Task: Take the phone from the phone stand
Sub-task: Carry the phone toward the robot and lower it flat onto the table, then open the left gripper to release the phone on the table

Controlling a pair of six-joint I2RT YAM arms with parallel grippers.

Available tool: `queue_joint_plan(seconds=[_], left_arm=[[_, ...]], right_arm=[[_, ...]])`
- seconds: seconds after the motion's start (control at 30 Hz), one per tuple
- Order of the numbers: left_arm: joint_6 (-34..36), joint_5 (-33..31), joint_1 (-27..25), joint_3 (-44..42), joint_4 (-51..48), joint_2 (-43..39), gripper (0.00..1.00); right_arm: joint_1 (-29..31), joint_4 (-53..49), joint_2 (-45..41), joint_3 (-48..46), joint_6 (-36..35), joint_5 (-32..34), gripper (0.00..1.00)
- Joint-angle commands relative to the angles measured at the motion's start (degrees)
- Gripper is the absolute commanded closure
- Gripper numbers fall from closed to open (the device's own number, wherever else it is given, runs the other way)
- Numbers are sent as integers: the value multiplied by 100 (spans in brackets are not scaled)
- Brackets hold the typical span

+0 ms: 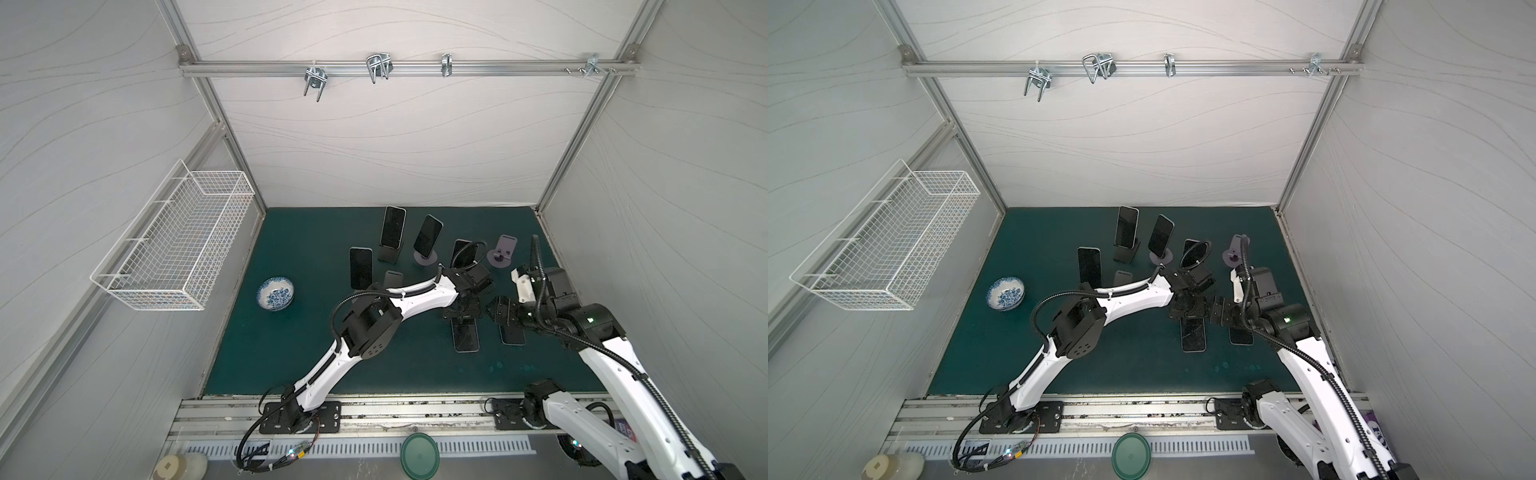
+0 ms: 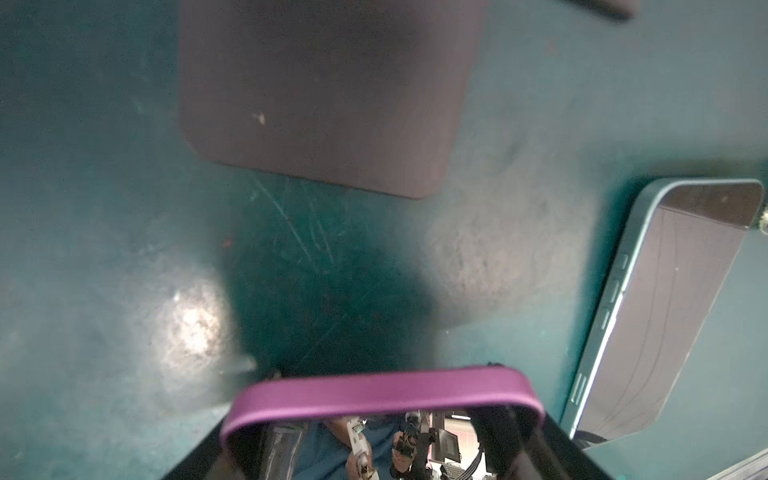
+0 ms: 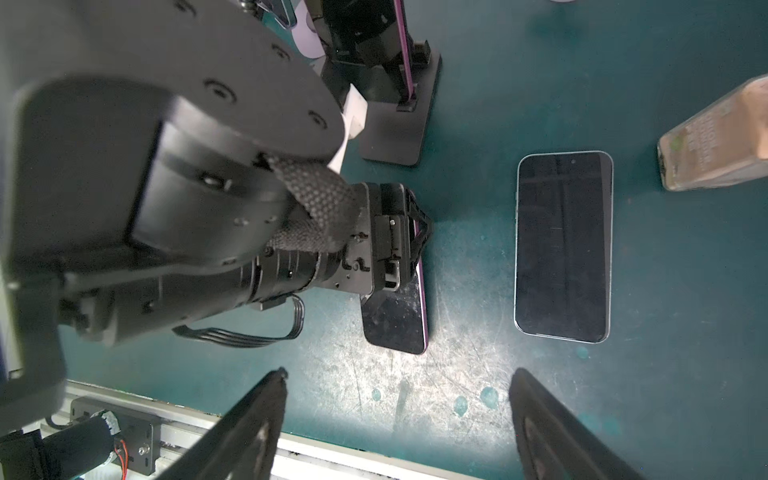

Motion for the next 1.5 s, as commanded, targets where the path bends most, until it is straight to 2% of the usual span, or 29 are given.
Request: queue_joint_plan(seconds=[0.0, 0.77, 1.13, 1.47], left_arm=[[-232, -117, -32, 234, -247, 184, 38], [-334, -190, -85, 552, -528, 374, 21], [-375, -238, -101, 580, -559, 348, 19], [-251, -725, -123, 546, -713, -25, 17]], right_arm=[[-26, -82, -61, -17, -42, 105, 14], [-28, -14, -268, -54, -118, 178, 15], [-27, -18, -277, -46, -148, 156, 14], [-26, 43, -380, -63, -170, 179, 14]])
